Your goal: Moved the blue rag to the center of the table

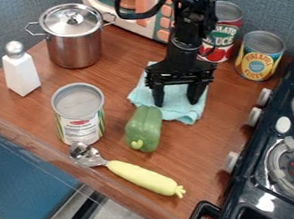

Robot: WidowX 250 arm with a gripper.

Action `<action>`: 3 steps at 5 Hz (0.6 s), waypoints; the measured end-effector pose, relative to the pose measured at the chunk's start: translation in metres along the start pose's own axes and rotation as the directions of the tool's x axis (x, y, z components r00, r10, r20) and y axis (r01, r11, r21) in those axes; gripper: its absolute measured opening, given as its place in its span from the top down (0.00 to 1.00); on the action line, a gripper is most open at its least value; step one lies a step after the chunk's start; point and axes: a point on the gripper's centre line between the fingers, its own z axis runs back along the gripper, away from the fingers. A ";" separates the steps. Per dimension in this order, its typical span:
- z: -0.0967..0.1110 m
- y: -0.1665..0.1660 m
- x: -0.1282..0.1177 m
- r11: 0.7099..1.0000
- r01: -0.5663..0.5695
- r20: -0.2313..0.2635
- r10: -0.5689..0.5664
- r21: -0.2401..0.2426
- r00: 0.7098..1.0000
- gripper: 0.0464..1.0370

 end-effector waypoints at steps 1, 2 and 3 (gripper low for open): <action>0.000 -0.015 -0.005 1.000 0.026 -0.003 -0.026 -0.014 1.000 0.04; 0.000 -0.025 -0.008 0.999 0.030 -0.017 -0.030 -0.022 0.999 0.04; 0.001 -0.033 -0.009 0.999 0.033 -0.020 -0.033 -0.030 0.999 0.04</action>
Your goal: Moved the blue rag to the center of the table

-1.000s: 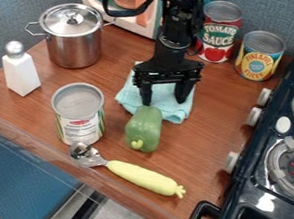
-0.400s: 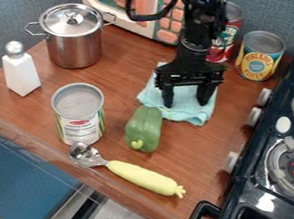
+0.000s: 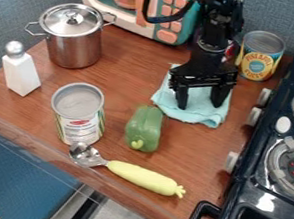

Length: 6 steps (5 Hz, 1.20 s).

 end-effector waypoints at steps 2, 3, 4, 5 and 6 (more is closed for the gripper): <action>0.005 0.005 -0.006 0.999 0.002 -0.031 0.000 0.044 1.000 0.04; 0.019 0.001 -0.003 0.997 -0.001 -0.007 0.002 0.071 1.000 0.04; 0.041 -0.008 0.000 0.986 -0.017 0.103 0.000 0.167 0.995 0.04; 0.054 -0.018 -0.001 0.986 -0.013 0.114 -0.006 0.168 0.994 0.04; 0.058 -0.015 0.001 0.983 -0.004 0.098 -0.015 0.184 0.995 0.04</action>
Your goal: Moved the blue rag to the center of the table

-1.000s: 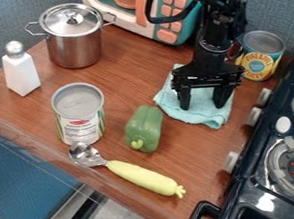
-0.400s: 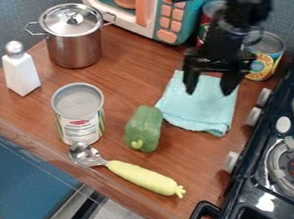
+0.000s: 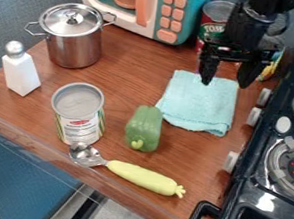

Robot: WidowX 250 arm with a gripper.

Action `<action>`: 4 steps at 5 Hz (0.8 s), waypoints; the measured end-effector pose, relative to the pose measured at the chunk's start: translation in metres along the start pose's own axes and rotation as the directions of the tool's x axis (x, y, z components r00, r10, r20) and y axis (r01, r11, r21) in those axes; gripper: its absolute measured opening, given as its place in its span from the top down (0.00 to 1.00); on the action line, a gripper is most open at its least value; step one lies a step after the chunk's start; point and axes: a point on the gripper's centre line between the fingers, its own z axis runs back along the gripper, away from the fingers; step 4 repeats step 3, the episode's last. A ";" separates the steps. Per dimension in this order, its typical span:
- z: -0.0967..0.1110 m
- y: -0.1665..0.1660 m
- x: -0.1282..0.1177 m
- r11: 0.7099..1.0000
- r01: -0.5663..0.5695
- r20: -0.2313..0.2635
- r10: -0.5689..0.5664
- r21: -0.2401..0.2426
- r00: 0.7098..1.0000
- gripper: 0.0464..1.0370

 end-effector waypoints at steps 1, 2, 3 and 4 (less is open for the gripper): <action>0.011 0.012 0.008 0.999 -0.012 -0.049 0.013 0.029 0.999 0.04; 0.041 0.032 0.022 0.999 -0.048 -0.091 0.046 -0.015 0.995 0.04; 0.045 0.032 0.024 0.998 -0.048 -0.087 0.045 -0.028 0.995 0.04; 0.045 0.032 0.024 0.998 -0.048 -0.087 0.045 -0.028 0.995 0.04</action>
